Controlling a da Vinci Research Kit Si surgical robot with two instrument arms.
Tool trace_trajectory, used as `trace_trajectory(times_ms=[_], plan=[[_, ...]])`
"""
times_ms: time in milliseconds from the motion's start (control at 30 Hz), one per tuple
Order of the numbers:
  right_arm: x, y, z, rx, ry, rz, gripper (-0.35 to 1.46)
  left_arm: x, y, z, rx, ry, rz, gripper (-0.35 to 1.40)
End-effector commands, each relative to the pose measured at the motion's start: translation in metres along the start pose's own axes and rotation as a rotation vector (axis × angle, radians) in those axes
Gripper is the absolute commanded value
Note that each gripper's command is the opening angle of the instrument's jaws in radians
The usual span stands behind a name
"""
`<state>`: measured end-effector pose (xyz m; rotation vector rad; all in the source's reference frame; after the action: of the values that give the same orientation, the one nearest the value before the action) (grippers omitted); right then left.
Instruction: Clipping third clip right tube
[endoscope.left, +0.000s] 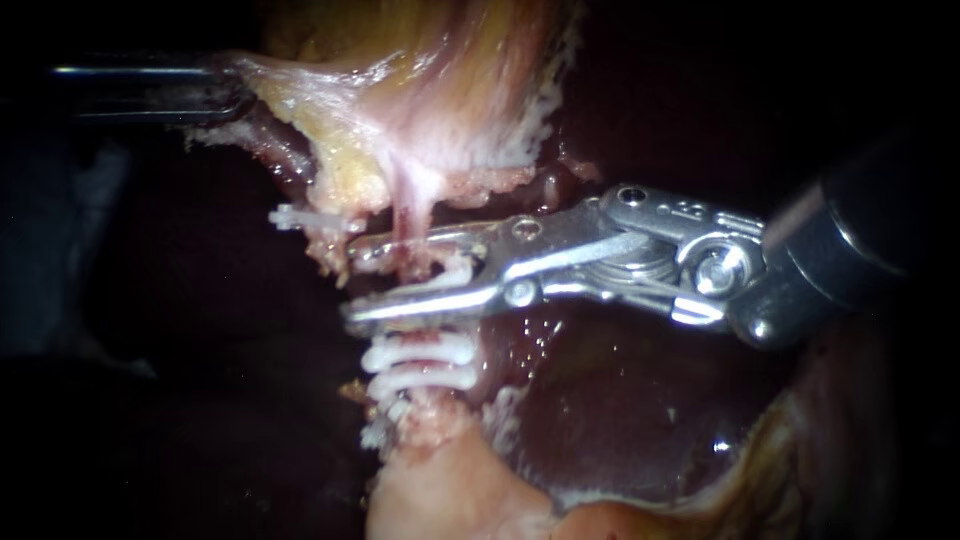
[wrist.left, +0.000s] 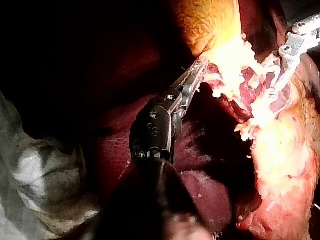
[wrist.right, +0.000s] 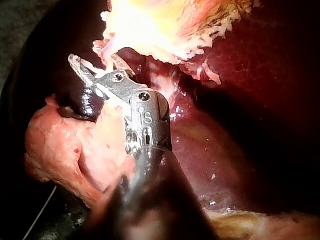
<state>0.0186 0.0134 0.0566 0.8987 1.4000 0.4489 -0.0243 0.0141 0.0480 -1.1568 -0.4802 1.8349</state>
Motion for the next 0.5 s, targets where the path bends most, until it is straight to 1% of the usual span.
trace_trajectory(times_ms=[33,100,200,267,333,400,500], plan=[[-0.0001,0.0,0.0,-0.001,0.0,0.005,0.06,0.0,0.0,0.0,0.0,0.0,0.0,-0.35],[-0.0001,0.0001,0.0,-0.001,0.001,0.005,0.02,0.0,0.0,0.0,0.0,0.0,0.0,-0.35],[-0.0001,0.0001,0.0,-0.001,0.0,0.005,-0.09,0.0,0.0,0.0,0.0,0.0,0.0,-0.35],[-0.0001,0.0001,0.0,-0.001,0.001,0.017,-0.19,0.0,0.0,0.0,0.0,0.0,0.0,-0.35],[-0.0001,0.0,-0.0001,-0.001,0.001,0.034,-0.33,0.0,0.0,0.0,0.0,0.0,0.0,-0.35],[-0.0002,0.0,-0.0002,0.0,0.001,0.052,-0.35,0.0,0.0,0.0,0.0,0.0,0.0,-0.35],[-0.0003,-0.0001,-0.0002,0.001,0.0,0.051,-0.35,0.0,0.0,0.0,0.0,0.0,0.0,-0.35]])
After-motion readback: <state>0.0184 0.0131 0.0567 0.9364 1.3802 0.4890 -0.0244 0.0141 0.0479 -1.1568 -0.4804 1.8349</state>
